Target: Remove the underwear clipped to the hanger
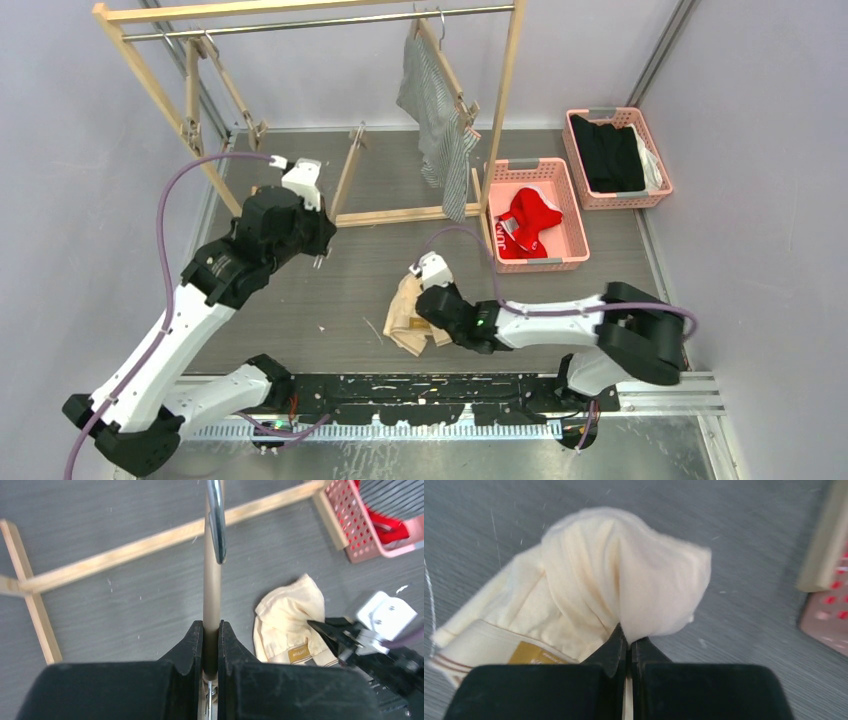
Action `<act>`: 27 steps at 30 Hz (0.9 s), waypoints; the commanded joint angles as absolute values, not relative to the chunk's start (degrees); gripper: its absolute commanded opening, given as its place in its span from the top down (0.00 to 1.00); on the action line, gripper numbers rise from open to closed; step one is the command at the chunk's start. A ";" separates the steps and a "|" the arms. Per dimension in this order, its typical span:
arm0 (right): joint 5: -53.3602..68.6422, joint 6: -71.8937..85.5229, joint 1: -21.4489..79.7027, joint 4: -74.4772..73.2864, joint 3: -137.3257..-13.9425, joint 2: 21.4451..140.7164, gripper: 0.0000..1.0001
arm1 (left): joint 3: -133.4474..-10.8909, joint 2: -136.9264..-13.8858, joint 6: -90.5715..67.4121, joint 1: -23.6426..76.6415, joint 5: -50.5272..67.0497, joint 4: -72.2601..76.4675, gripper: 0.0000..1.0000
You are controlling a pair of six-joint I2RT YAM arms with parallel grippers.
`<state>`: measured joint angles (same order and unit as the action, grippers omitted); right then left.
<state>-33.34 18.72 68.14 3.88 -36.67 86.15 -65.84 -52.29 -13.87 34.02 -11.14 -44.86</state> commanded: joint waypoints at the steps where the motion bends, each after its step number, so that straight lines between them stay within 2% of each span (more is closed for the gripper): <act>1: -47.71 21.76 68.29 -1.66 -37.32 72.52 0.99 | -75.15 -57.42 -10.90 36.14 -14.66 -37.58 1.00; 7: -65.18 20.66 68.20 -9.36 -39.94 54.63 0.99 | -86.20 -65.46 -8.81 37.04 -15.63 -38.24 1.00; 13: -81.43 14.35 64.97 -10.00 -44.21 45.19 0.99 | -94.17 -73.15 -9.23 37.07 -15.33 -40.91 1.00; 15: -80.61 11.41 60.93 -8.55 -45.57 43.43 0.99 | -96.96 -75.56 -9.47 37.02 -14.58 -41.48 1.00; 20: -71.59 -1.34 49.64 5.99 -45.22 40.06 0.99 | -99.85 -76.86 -9.14 37.00 -16.48 -41.86 1.00; 27: -62.37 -0.66 36.14 8.46 -49.02 47.84 0.99 | -100.55 -77.06 -8.56 36.96 -17.68 -41.64 1.00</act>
